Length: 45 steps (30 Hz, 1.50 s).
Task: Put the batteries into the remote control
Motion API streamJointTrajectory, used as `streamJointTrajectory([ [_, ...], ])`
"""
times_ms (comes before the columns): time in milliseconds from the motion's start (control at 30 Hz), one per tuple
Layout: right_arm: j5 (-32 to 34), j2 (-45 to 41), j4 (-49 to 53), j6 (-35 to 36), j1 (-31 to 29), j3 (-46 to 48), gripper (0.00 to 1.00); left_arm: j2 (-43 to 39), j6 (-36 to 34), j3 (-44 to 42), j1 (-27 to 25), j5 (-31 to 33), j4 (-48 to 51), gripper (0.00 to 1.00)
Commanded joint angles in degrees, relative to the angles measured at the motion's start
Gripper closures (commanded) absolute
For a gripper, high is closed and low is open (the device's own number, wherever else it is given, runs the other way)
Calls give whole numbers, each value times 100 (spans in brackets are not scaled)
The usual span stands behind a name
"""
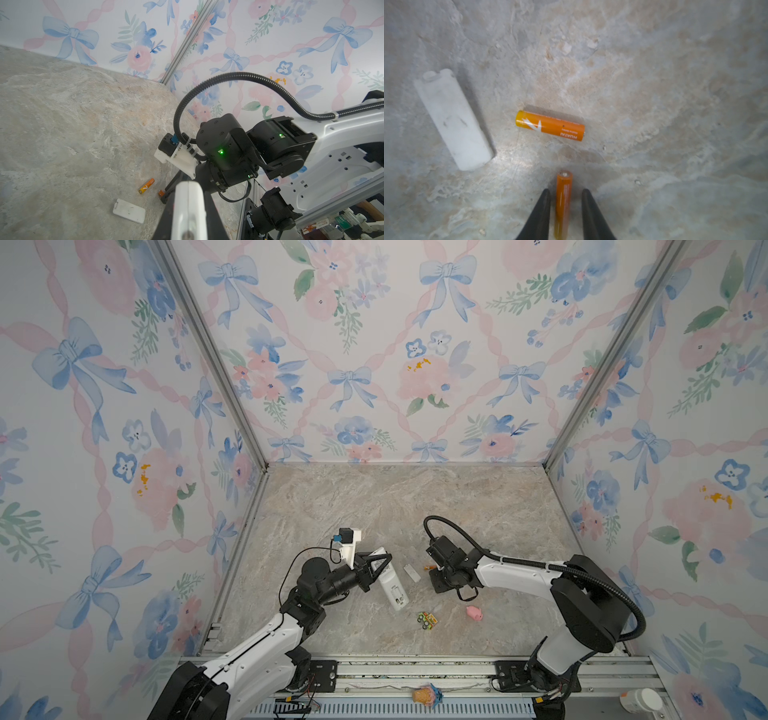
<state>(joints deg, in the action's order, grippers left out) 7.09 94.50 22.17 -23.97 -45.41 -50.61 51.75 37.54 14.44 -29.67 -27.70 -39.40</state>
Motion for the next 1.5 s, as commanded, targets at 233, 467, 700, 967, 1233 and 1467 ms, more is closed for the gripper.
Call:
streamJointTrajectory([
  [233, -409, 340, 352, -45, 92, 28, 72, -15, -84, -93, -22, 85, -255, 100],
  [467, -485, 454, 299, -51, 103, -56, 74, 2, -97, -112, -22, 116, -251, 100],
  [700, -464, 499, 321, -40, 130, -54, 75, -9, -106, -130, -22, 151, -253, 100],
  [967, -472, 594, 240, -6, 199, -36, 76, 2, -102, -159, -21, 204, -253, 100],
  [1233, -503, 656, 207, 34, 242, -64, 77, -24, -104, -177, -22, 239, -253, 100],
  [1467, -490, 649, 198, 25, 243, -23, 78, -24, -101, -168, -21, 241, -253, 100],
])
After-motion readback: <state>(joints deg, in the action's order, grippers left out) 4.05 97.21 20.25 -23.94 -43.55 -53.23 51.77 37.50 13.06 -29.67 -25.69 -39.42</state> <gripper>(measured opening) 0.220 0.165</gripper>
